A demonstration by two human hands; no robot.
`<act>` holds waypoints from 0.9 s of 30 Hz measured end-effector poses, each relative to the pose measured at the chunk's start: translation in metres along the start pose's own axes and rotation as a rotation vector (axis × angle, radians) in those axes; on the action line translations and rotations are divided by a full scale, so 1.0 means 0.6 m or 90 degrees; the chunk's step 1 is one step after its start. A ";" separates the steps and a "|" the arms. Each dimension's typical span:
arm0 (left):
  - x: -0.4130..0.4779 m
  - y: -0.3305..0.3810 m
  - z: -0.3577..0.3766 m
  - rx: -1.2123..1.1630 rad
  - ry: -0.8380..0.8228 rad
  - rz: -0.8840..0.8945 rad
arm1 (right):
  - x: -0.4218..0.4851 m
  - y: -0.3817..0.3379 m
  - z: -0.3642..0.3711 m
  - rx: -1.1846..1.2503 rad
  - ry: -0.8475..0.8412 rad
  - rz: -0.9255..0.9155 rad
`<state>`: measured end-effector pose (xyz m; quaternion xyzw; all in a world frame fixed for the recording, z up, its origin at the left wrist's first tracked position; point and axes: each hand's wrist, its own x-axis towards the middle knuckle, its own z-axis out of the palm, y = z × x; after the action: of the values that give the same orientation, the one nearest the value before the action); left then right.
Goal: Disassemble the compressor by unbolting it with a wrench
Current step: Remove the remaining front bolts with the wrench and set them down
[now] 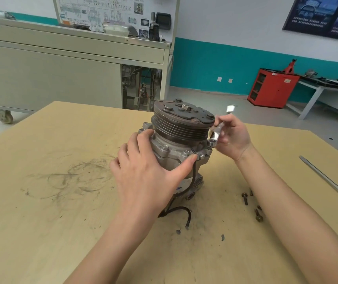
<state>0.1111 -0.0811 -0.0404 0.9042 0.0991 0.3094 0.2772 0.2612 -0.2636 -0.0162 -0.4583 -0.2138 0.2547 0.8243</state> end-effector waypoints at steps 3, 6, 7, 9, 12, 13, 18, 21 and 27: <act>0.000 -0.001 0.002 -0.003 0.003 0.001 | -0.052 -0.046 0.013 -0.149 0.139 -0.100; 0.000 -0.001 0.004 -0.011 0.007 0.004 | -0.101 -0.073 0.051 -0.381 0.233 -0.192; 0.000 -0.001 0.004 -0.014 0.011 0.007 | -0.115 -0.074 0.068 -0.463 0.248 -0.229; 0.000 -0.001 0.004 -0.019 0.016 0.010 | -0.139 -0.065 0.102 -0.613 0.262 -0.316; 0.000 -0.001 0.004 -0.024 0.020 0.006 | -0.163 -0.042 0.142 -0.845 0.244 -0.464; 0.000 0.000 0.004 -0.025 0.021 0.005 | -0.168 -0.035 0.150 -0.919 0.233 -0.494; 0.001 -0.002 0.004 -0.023 0.020 0.005 | -0.178 -0.017 0.164 -1.202 0.179 -0.559; 0.002 -0.003 0.005 -0.026 0.024 0.009 | -0.182 -0.017 0.173 -1.232 0.171 -0.554; 0.001 -0.003 0.007 -0.008 0.035 0.011 | -0.177 0.009 0.177 -1.368 0.144 -0.613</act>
<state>0.1138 -0.0815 -0.0437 0.8945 0.0968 0.3373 0.2771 0.1152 -0.2579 0.0185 -0.8087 -0.3945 -0.4344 0.0416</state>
